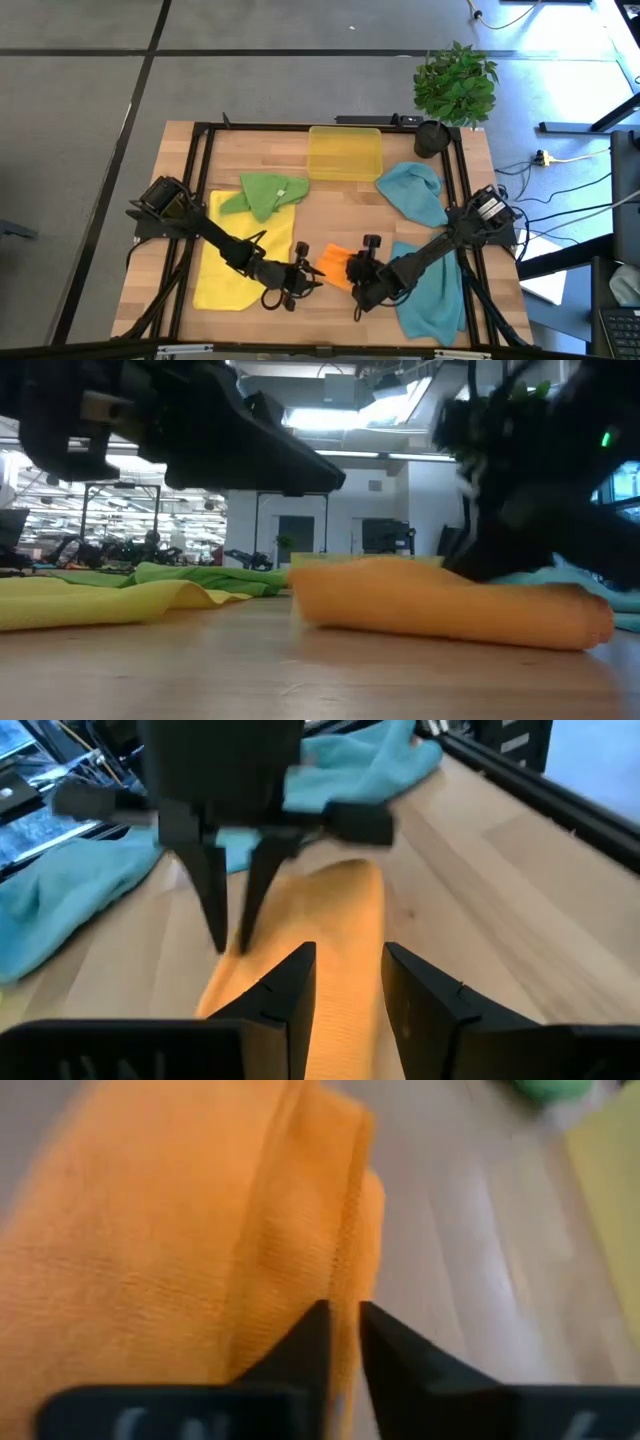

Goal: Fold microfiber towels
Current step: Put the folded orange microfiber cloth into the yellow bin

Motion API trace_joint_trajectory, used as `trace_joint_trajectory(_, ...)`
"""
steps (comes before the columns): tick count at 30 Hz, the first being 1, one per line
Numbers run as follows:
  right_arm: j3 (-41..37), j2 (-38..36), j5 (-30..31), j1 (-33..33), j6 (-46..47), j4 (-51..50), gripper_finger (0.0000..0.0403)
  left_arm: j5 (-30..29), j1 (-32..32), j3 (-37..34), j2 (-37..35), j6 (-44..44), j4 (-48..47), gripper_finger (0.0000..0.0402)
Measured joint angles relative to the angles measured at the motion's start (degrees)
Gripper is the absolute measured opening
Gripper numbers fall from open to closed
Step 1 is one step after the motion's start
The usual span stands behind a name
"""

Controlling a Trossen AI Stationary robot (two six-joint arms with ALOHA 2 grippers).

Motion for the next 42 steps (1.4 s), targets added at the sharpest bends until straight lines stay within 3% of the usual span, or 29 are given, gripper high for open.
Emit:
trace_joint_trajectory(3,-3.6,0.0,-1.5,-1.1,0.8,2.6,0.0008,0.1,0.1,-0.1,0.2,0.2,-0.5,0.0108)
trace_joint_trajectory(11,-8.7,-0.3,-2.7,-2.8,-1.6,13.4,0.002,2.0,0.9,-0.1,0.2,0.5,0.1,0.0108)
trace_joint_trajectory(19,-9.1,-0.4,-7.8,-5.0,-3.5,15.1,0.0007,0.6,1.1,0.2,0.2,9.5,-2.3,0.0108)
trace_joint_trajectory(26,-8.9,-0.6,-12.5,-7.6,-4.1,16.4,0.001,0.1,0.4,10.9,3.4,11.8,-19.8,0.0108)
trace_joint_trajectory(31,-8.9,-0.7,-16.1,-9.3,-4.3,17.9,0.0004,-4.1,0.5,19.9,8.5,11.5,-32.6,0.0126)
trace_joint_trajectory(42,-8.9,-0.8,-18.6,-9.9,-5.4,19.5,0.0006,-10.2,0.3,23.1,10.8,8.9,-42.0,0.0217)
